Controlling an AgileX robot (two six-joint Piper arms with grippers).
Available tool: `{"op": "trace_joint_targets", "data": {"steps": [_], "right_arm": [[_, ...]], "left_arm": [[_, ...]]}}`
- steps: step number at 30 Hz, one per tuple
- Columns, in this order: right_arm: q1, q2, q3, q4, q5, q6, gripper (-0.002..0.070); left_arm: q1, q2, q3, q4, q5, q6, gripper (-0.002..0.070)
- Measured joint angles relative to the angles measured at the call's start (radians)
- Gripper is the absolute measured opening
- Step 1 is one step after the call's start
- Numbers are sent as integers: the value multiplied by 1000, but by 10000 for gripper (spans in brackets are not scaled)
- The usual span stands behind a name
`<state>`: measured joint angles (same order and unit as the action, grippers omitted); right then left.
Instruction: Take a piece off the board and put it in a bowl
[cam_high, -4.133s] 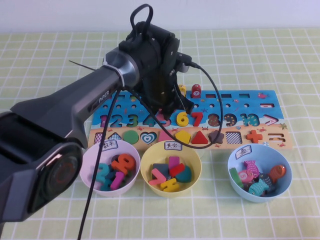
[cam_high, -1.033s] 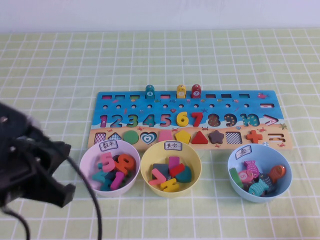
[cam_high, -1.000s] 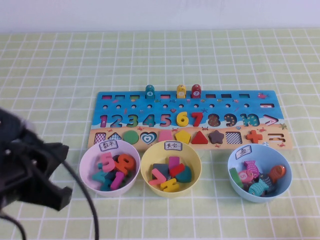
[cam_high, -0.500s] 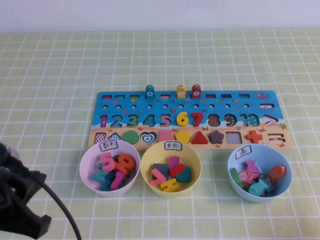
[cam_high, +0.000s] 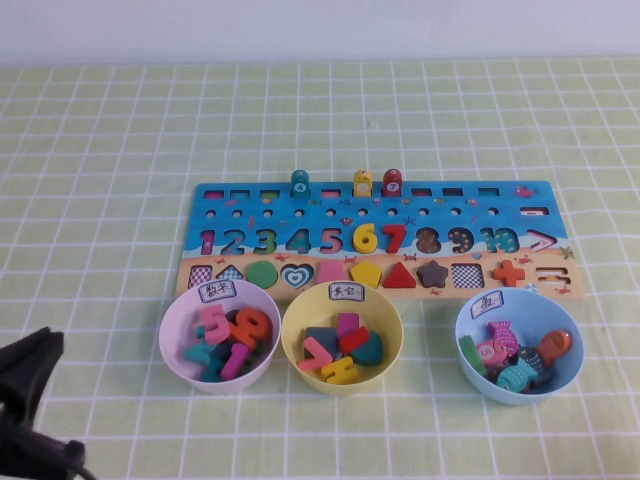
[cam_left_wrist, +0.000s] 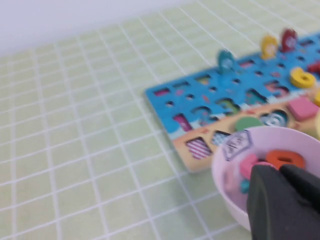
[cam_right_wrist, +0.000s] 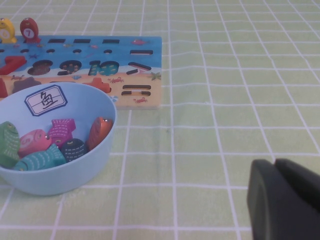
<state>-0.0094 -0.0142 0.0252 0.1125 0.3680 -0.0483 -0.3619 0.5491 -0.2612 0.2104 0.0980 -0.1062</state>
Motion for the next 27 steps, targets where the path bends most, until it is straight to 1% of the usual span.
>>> {"op": "trace_joint_targets", "data": {"steps": [3, 6, 12, 15, 20, 27], "right_arm": [[0, 0, 0, 0, 0, 0, -17], [0, 0, 0, 0, 0, 0, -17], [0, 0, 0, 2, 0, 0, -17], [0, 0, 0, 2, 0, 0, -17], [0, 0, 0, 2, 0, 0, -17], [0, 0, 0, 2, 0, 0, -17]], "left_arm": [[73, -108, 93, -18, -56, -2, -3], [142, -224, 153, -52, -55, -2, -3], [276, -441, 232, -96, 6, -2, -3], [326, -521, 267, -99, 33, -2, -3], [342, -560, 285, -107, 115, -2, -3], [342, -560, 287, -133, 250, 68, -3]]}}
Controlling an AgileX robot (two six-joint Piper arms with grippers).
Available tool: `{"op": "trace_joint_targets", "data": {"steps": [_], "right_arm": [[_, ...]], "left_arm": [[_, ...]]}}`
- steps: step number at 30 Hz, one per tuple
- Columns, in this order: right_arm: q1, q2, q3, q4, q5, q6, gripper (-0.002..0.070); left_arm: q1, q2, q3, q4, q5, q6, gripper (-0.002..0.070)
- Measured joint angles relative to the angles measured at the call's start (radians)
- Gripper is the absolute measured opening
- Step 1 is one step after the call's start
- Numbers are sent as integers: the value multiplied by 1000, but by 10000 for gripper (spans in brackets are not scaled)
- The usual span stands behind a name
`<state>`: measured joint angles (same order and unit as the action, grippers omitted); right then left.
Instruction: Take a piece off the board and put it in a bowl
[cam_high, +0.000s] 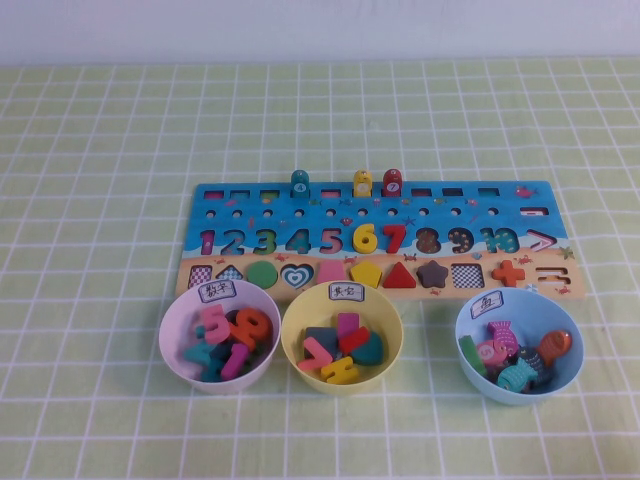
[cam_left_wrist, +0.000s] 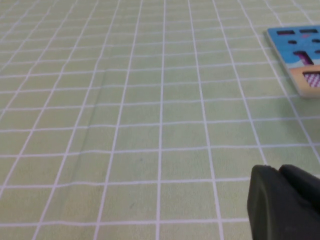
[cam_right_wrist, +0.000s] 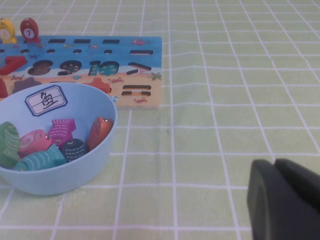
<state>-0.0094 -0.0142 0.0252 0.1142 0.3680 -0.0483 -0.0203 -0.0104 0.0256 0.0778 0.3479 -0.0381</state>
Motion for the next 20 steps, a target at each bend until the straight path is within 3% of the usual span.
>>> {"op": "trace_joint_targets", "data": {"steps": [20], "right_arm": [[0, 0, 0, 0, 0, 0, -17]], "left_arm": [[0, 0, 0, -89, 23, 74, -3]]}}
